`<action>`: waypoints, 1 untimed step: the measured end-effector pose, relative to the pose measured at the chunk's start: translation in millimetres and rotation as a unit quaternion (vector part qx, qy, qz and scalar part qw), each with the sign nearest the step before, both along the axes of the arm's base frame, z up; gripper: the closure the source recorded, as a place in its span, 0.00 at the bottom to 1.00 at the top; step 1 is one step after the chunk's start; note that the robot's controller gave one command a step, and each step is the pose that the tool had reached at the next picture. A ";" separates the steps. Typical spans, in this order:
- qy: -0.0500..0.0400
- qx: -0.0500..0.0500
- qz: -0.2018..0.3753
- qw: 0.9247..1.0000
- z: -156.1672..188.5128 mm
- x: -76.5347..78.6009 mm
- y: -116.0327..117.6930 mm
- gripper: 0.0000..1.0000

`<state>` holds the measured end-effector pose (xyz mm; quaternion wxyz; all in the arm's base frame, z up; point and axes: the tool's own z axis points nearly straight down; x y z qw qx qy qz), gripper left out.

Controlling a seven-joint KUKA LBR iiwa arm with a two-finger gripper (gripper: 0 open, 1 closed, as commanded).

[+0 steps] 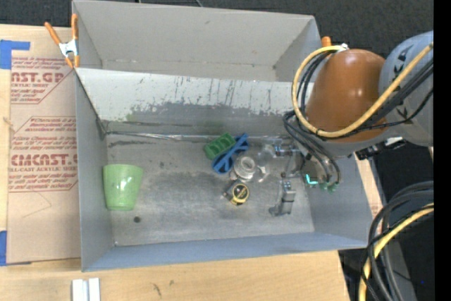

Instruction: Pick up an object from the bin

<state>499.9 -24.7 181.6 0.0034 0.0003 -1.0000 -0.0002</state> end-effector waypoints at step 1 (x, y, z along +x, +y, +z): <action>-0.001 0.001 0.116 0.993 -102.5 22.0 28.2 0.00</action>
Offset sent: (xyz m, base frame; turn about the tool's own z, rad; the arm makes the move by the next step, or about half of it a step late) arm 0.0230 0.0269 -0.0988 -0.2313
